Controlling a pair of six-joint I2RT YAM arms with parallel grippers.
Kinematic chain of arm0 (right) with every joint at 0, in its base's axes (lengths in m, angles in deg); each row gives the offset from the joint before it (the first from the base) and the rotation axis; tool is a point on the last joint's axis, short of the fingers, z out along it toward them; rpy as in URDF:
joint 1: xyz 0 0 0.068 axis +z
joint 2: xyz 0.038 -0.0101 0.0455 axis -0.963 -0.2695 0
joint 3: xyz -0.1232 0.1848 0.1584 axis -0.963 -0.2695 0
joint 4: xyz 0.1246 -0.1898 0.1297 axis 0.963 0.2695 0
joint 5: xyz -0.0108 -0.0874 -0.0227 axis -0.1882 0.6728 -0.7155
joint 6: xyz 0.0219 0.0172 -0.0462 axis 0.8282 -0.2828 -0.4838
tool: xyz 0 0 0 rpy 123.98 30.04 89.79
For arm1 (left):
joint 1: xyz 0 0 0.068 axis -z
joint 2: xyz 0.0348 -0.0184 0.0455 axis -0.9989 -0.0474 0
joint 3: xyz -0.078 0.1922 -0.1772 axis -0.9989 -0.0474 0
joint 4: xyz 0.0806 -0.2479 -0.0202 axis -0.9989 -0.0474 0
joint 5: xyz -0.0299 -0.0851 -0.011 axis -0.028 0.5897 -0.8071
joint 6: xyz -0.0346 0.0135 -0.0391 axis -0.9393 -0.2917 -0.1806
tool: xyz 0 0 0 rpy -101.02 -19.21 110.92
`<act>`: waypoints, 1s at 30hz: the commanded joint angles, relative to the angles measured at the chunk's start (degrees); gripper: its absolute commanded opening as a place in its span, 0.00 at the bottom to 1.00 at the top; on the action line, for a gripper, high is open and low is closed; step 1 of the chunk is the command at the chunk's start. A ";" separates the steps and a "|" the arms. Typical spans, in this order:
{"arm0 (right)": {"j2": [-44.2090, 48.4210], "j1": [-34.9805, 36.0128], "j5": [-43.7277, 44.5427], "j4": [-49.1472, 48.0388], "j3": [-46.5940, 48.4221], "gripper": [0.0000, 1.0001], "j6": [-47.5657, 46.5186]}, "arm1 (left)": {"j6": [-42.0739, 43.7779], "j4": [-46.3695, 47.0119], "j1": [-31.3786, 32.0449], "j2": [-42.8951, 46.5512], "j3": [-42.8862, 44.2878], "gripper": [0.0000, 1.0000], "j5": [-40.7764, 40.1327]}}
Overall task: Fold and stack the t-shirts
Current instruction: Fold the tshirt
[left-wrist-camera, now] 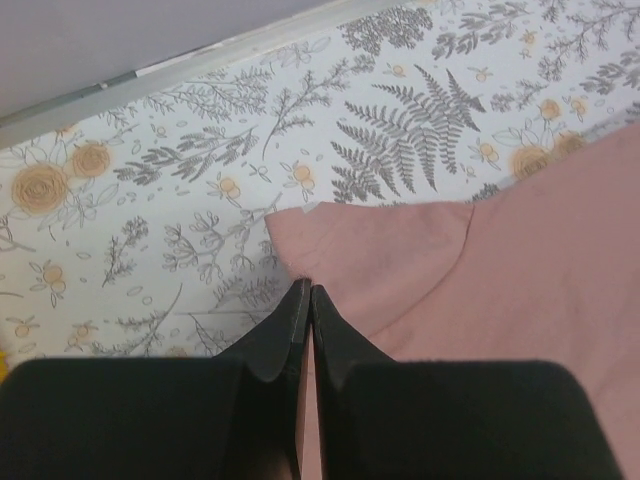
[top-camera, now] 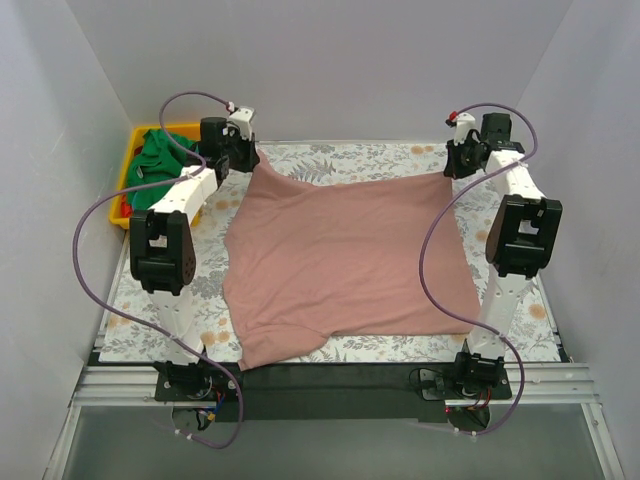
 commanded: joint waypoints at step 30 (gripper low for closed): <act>15.66 -5.01 -5.29 4.27 -16.78 0.01 -9.71 | 4.74 -3.56 -0.79 38.74 -33.76 0.00 2.24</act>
